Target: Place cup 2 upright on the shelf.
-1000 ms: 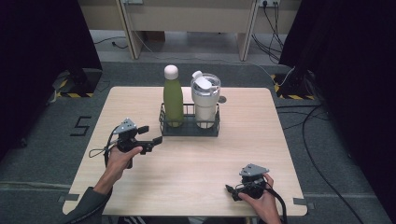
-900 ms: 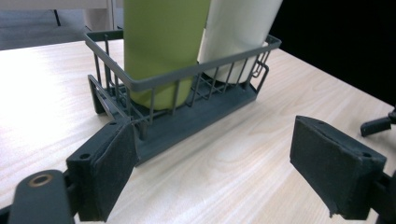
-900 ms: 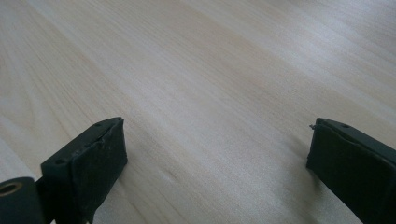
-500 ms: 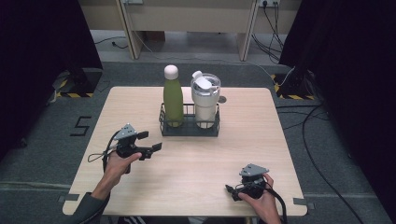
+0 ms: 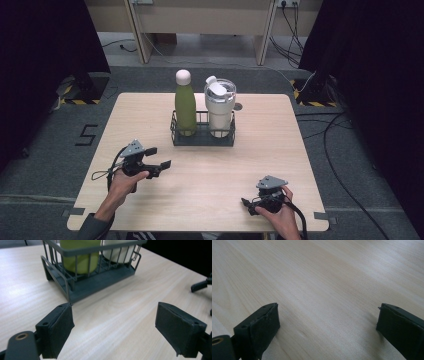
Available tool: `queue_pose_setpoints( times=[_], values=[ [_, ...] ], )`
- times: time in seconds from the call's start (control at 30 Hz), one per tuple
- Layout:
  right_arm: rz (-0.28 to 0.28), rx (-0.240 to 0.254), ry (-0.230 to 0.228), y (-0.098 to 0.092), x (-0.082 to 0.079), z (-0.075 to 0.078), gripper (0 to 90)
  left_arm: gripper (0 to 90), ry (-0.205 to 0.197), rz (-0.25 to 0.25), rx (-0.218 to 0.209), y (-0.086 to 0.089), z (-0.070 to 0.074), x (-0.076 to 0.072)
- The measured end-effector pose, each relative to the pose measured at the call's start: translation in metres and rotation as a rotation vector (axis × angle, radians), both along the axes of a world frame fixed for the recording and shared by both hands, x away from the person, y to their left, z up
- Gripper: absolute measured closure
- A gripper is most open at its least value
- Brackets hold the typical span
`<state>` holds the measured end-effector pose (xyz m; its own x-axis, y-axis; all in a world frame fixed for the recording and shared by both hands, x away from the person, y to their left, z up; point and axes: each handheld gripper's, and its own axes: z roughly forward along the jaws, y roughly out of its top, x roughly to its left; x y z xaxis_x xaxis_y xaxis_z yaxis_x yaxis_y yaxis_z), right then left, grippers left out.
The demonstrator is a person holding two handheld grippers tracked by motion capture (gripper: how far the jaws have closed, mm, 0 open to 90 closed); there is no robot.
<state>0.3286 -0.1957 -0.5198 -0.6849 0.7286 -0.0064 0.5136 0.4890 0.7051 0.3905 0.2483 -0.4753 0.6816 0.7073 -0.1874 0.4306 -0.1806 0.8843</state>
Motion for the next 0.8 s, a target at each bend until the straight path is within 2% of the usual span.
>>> queue_pose_setpoints(
  times=[0.8],
  values=[
    [0.002,0.0,0.0,0.0,0.0,0.0,4.8,14.7,0.03,-0.025,0.066,-0.007,-0.025,-0.02]
  ],
)
